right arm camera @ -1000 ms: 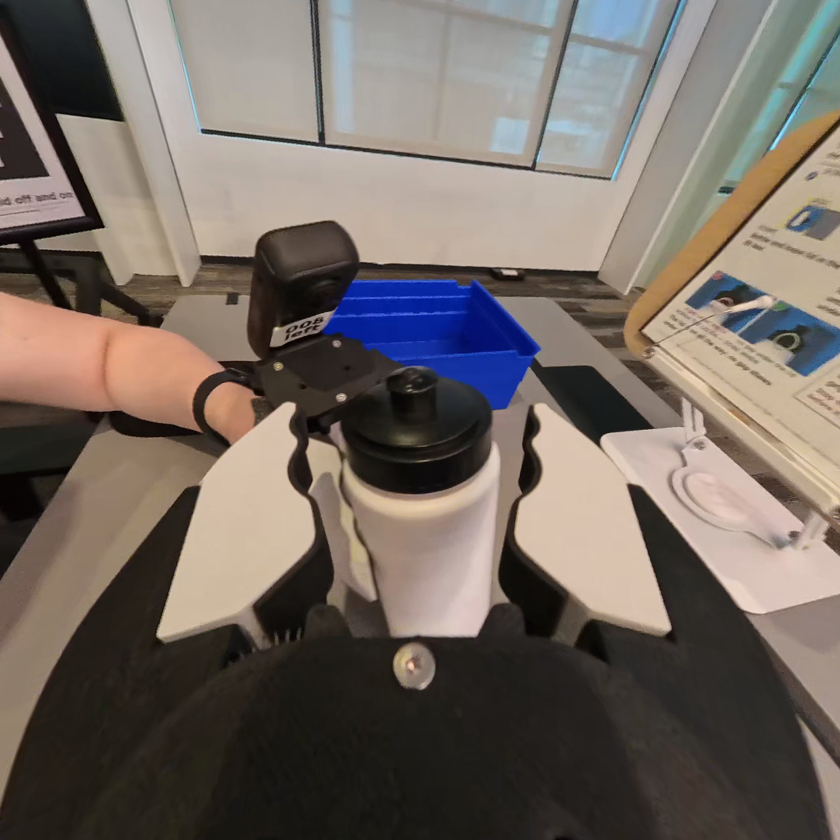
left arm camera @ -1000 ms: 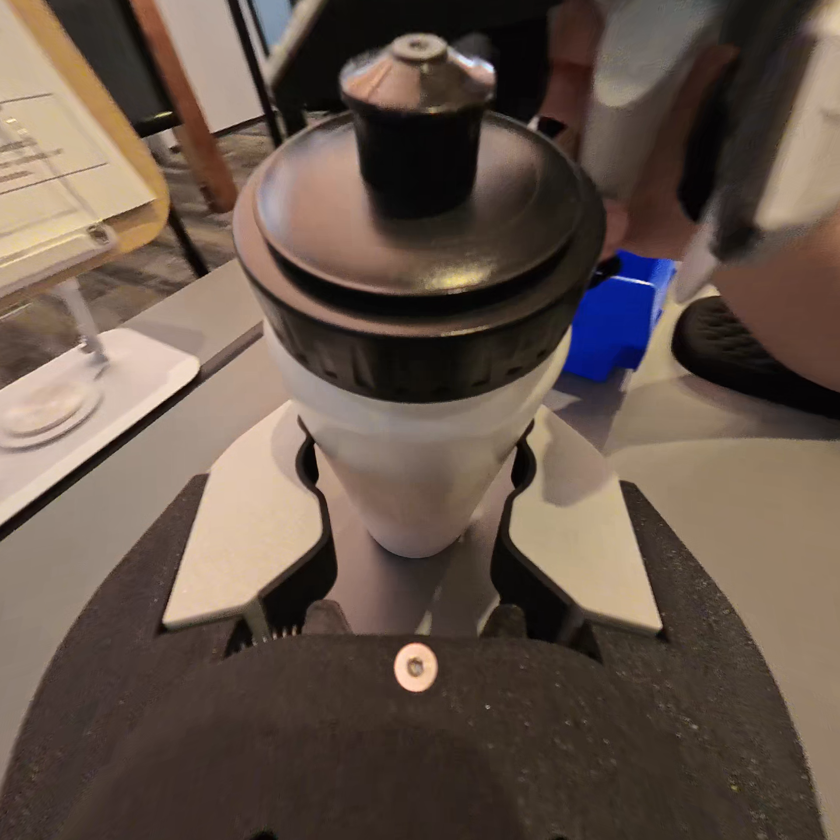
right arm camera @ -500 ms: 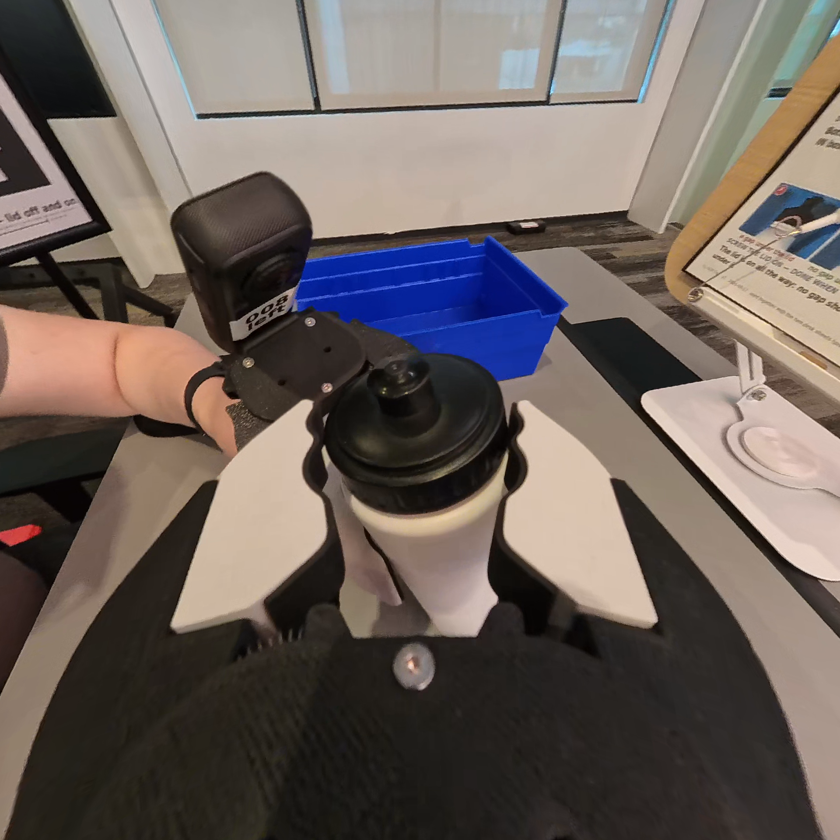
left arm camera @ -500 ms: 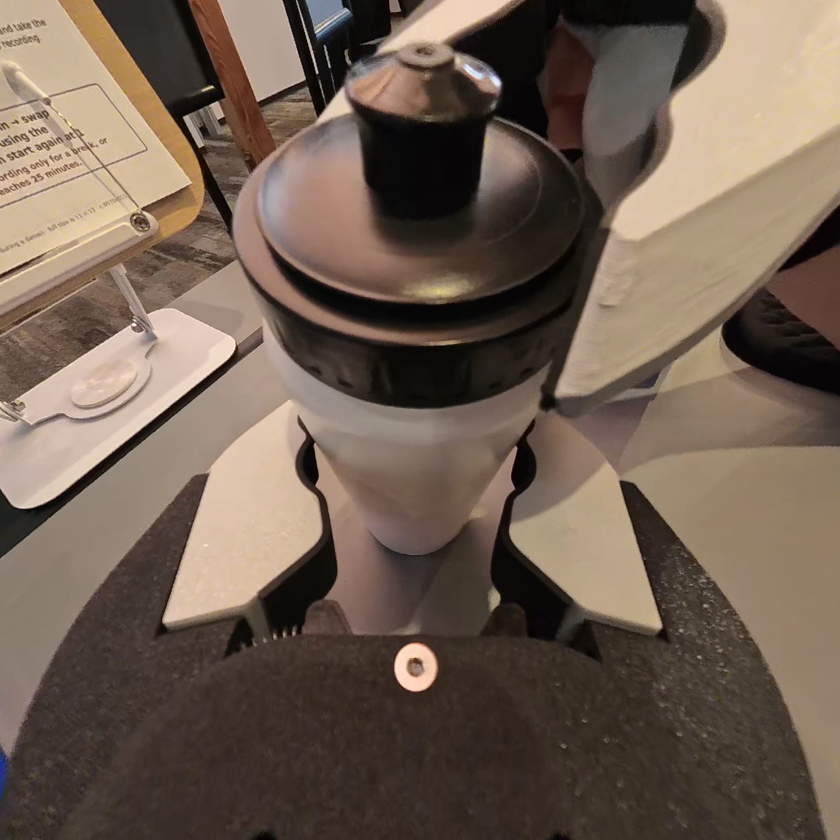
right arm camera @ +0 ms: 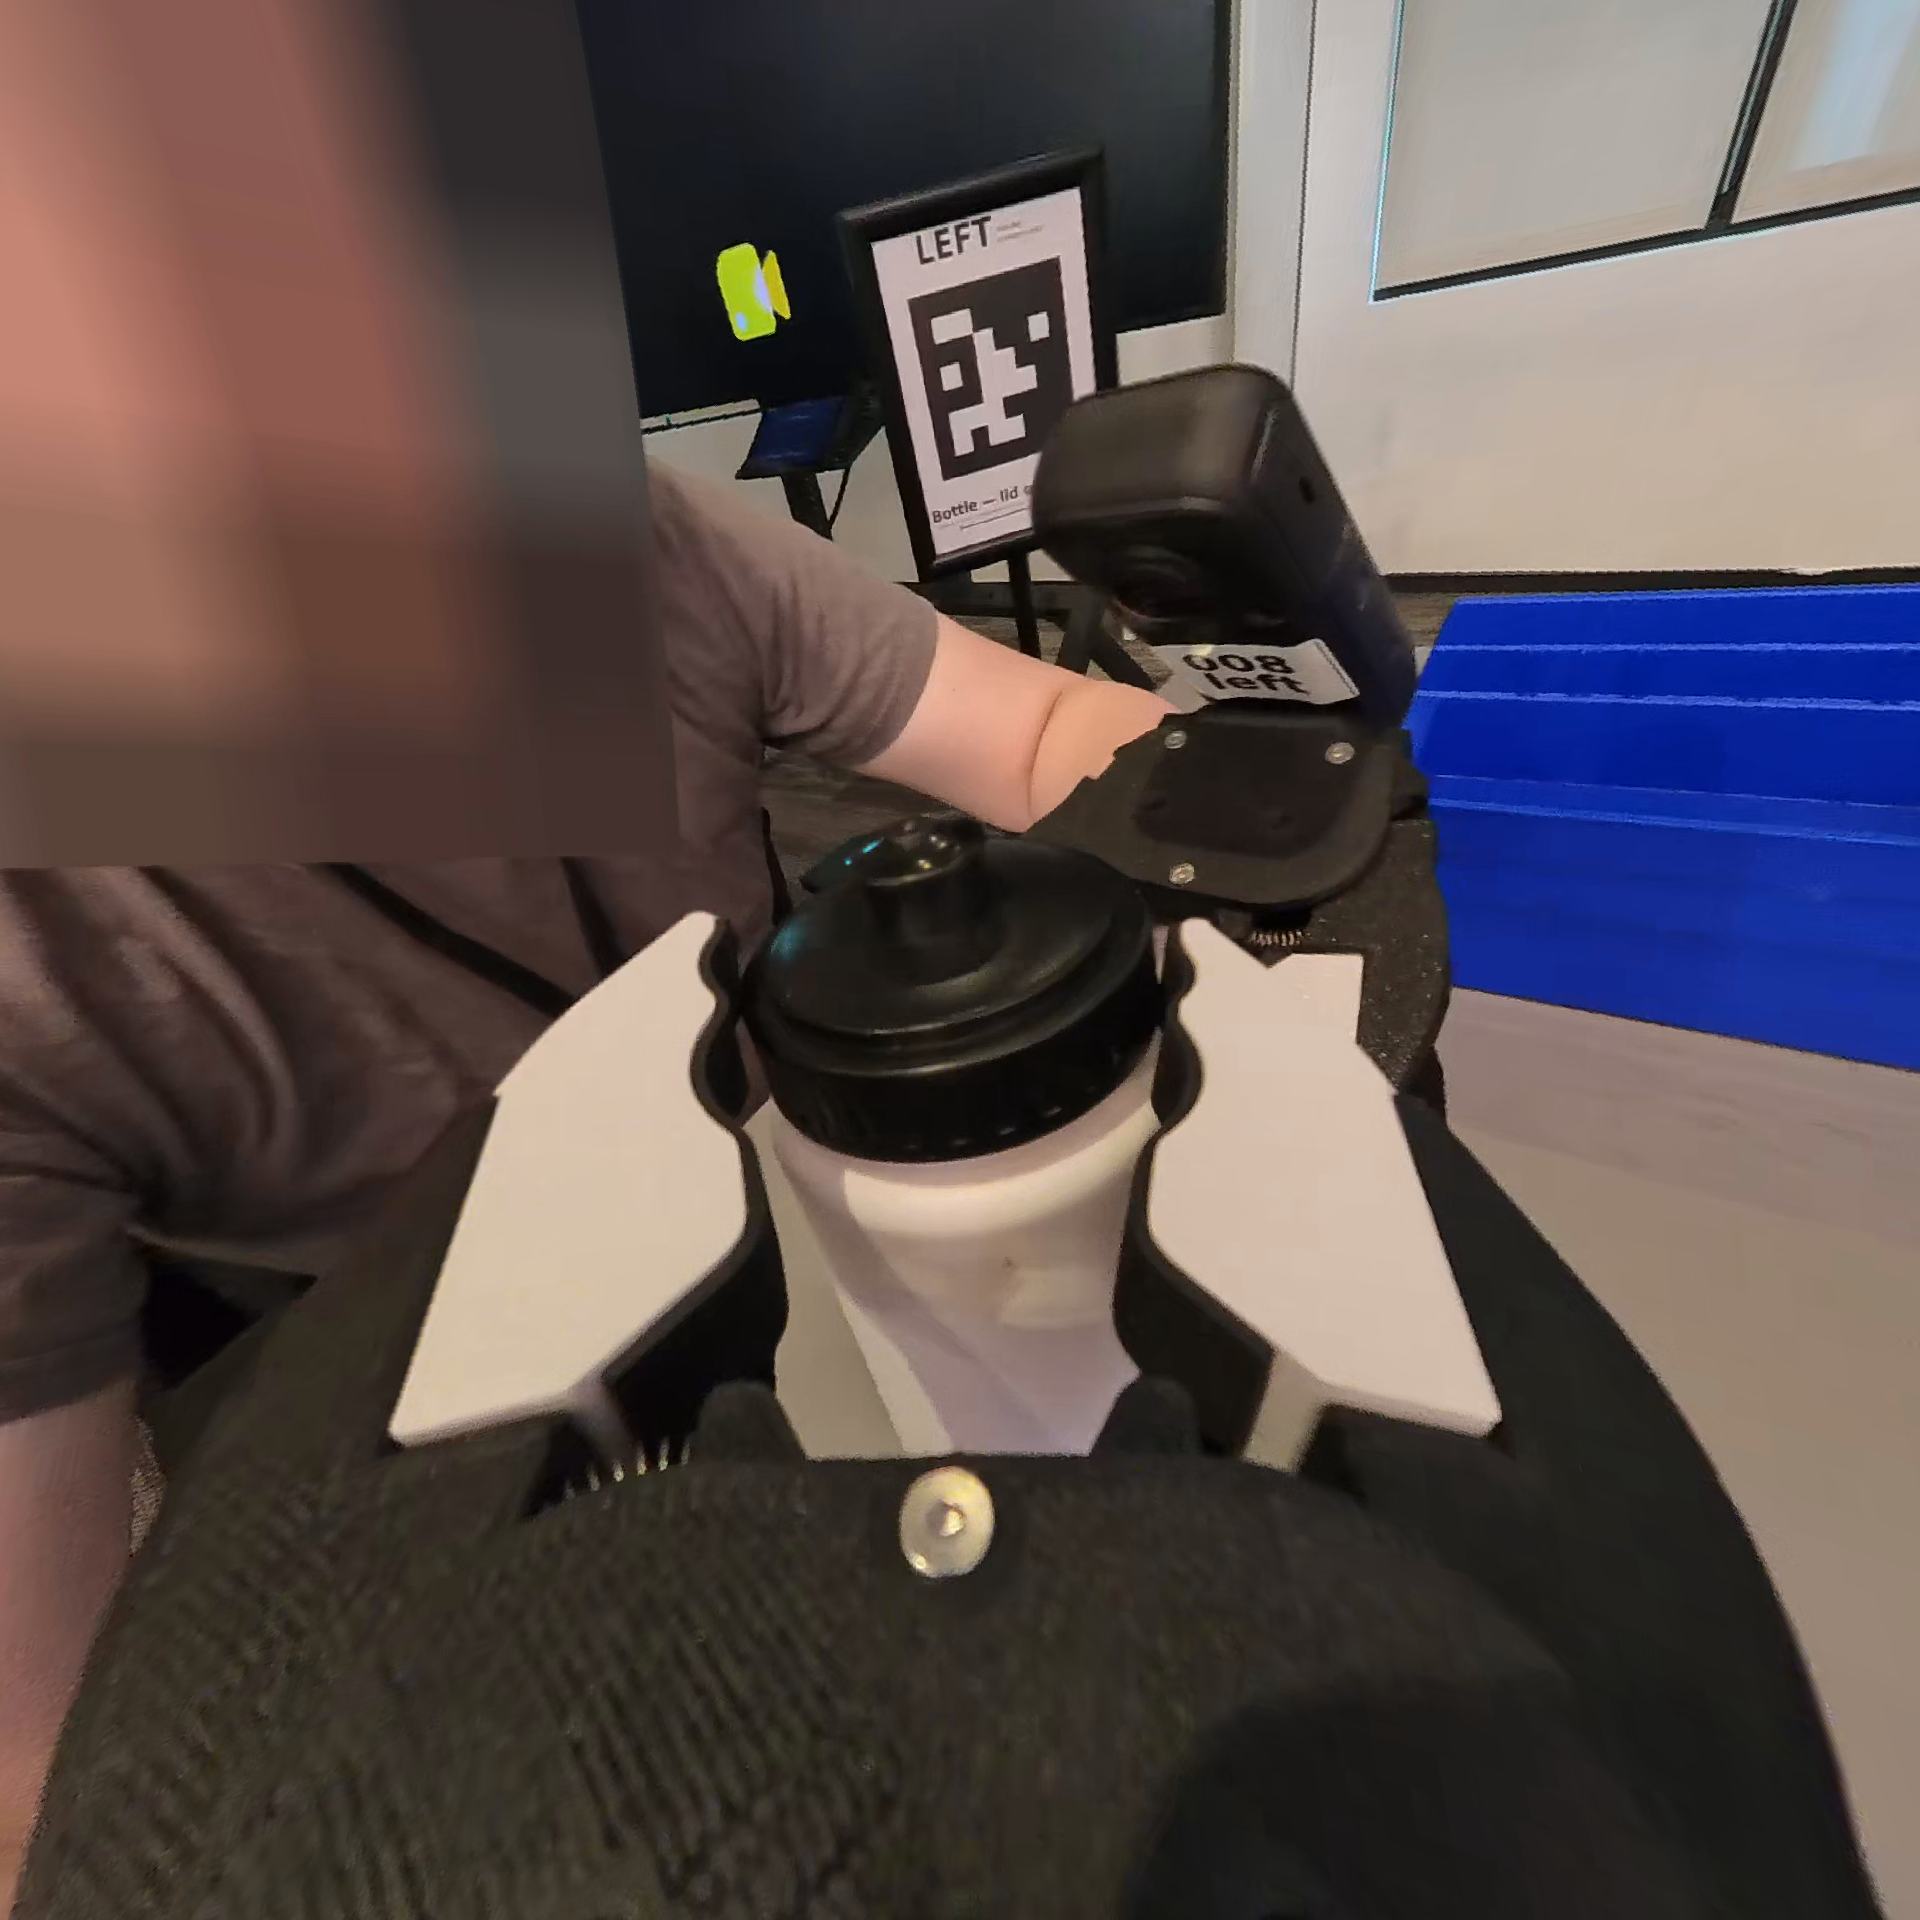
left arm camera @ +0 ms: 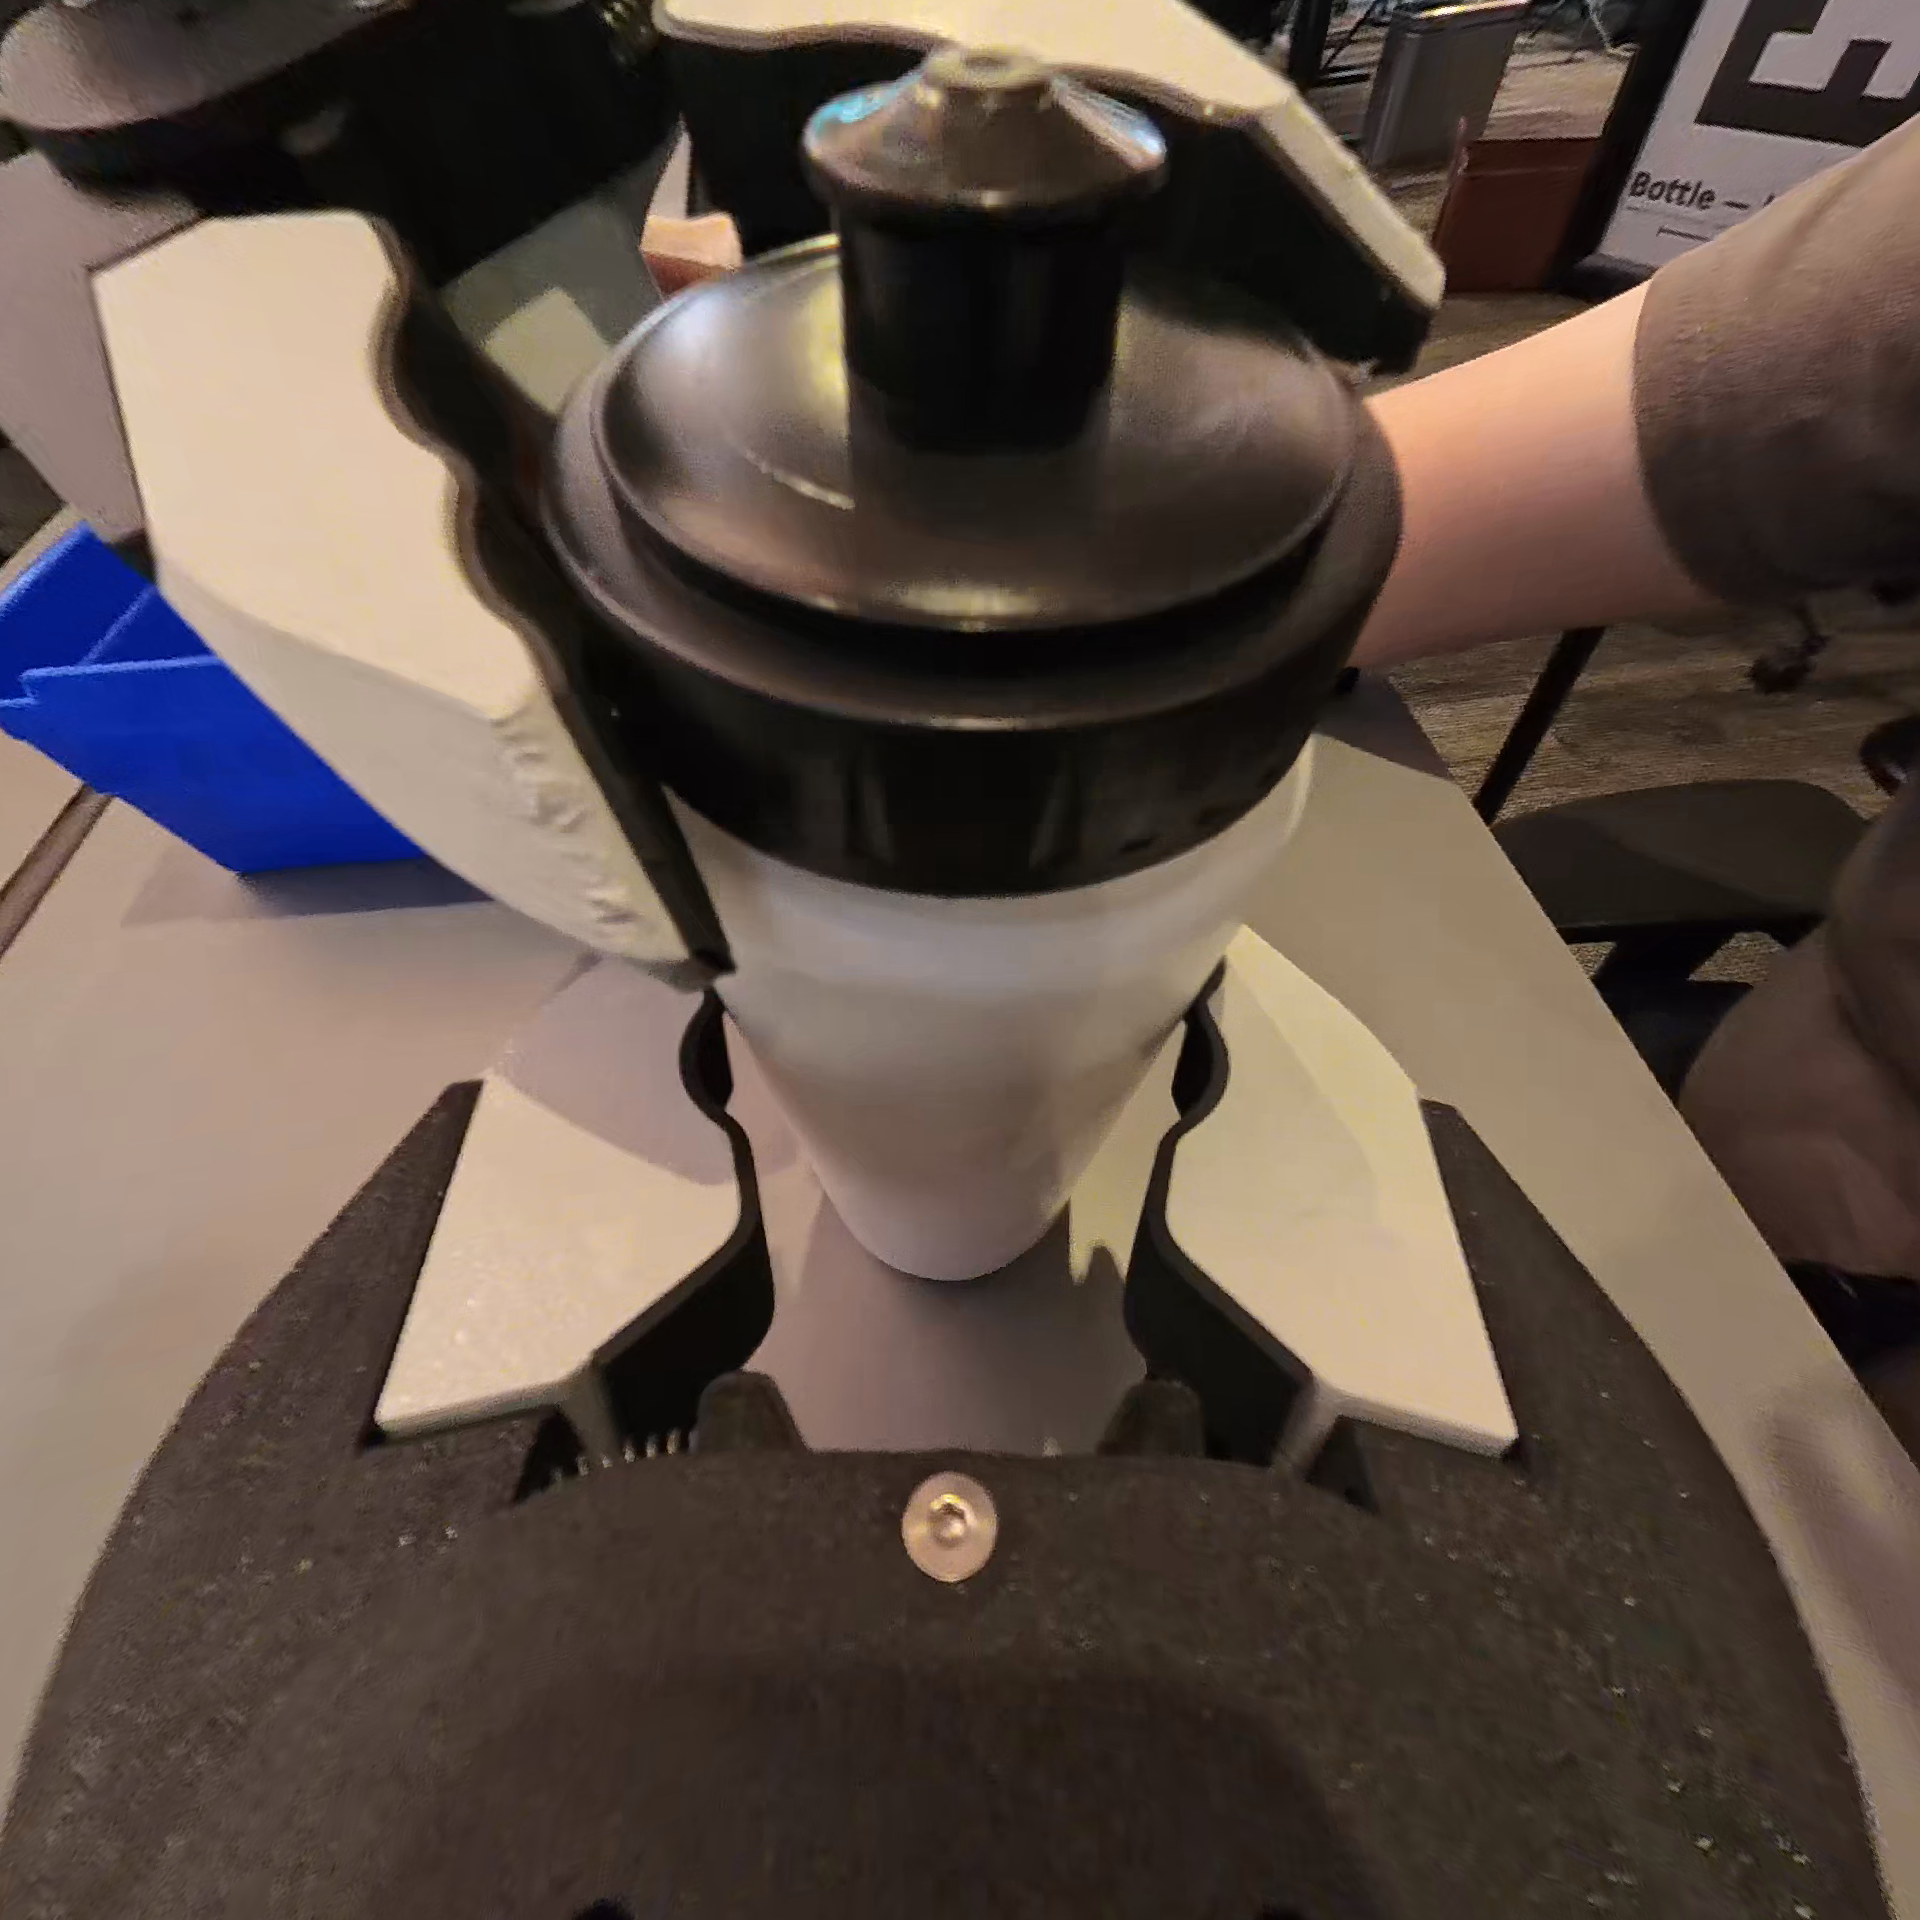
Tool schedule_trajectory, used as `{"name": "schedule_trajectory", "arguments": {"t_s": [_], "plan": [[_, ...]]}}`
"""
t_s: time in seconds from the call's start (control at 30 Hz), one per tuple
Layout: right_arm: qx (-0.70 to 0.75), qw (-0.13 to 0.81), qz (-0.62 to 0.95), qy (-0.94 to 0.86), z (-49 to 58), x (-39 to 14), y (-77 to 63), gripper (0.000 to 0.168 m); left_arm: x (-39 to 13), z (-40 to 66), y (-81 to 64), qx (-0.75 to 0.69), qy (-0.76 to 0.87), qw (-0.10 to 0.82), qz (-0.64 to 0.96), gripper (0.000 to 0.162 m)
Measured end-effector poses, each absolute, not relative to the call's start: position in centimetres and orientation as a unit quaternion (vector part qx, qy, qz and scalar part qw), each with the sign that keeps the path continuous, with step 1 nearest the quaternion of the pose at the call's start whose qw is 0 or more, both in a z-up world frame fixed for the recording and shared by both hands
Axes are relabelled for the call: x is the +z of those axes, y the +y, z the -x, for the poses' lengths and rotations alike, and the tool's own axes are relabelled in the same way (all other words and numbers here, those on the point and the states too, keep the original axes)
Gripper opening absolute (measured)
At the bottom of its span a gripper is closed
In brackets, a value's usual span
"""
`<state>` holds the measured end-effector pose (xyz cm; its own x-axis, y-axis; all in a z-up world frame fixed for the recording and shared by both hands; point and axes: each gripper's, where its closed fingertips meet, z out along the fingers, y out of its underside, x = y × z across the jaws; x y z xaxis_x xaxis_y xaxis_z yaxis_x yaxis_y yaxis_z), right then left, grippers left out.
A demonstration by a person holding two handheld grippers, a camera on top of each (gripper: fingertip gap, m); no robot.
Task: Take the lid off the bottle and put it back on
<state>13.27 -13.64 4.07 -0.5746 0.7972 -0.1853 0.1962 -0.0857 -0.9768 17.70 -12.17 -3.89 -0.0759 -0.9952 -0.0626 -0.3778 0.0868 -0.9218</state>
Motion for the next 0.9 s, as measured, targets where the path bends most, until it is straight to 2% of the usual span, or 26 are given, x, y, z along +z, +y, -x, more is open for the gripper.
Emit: {"name": "schedule_trajectory", "arguments": {"t_s": [0.07,0.2,0.3,0.37,0.43,0.63,0.8,0.9], "plan": [[0.603,0.277,0.409,-0.627,-12.7,4.0,-12.6,0.08,-3.8,-17.6,-11.2,-0.378,0.608,0.406,0.568,0.085],[0.528,0.431,0.467,-0.563,-11.1,5.7,-8.1,0.092,-3.9,-16.4,-7.0,-0.35,0.527,0.435,0.641,0.085],[0.439,0.531,0.518,-0.508,-11.0,6.4,-4.6,0.091,-3.9,-15.0,-4.4,-0.338,0.466,0.451,0.683,0.085],[0.389,0.563,0.54,-0.49,-10.8,6.3,-3.5,0.091,-3.8,-14.1,-2.9,-0.32,0.432,0.467,0.702,0.085],[0.35,0.575,0.575,-0.466,-10.5,5.7,-2.5,0.09,-3.8,-13.4,-2.1,-0.3,0.415,0.478,0.714,0.085],[0.336,0.572,0.615,-0.427,-10.1,5.1,-2.2,0.067,-3.9,-13.1,-1.8,-0.282,0.414,0.483,0.718,0.085],[0.362,0.528,0.614,-0.461,-11.0,5.3,-2.7,0.066,-3.9,-13.5,-2.2,-0.284,0.437,0.477,0.708,0.085],[0.369,0.521,0.617,-0.46,-11.0,5.1,-2.6,0.071,-3.9,-13.6,-2.4,-0.283,0.439,0.476,0.708,0.085]]}}
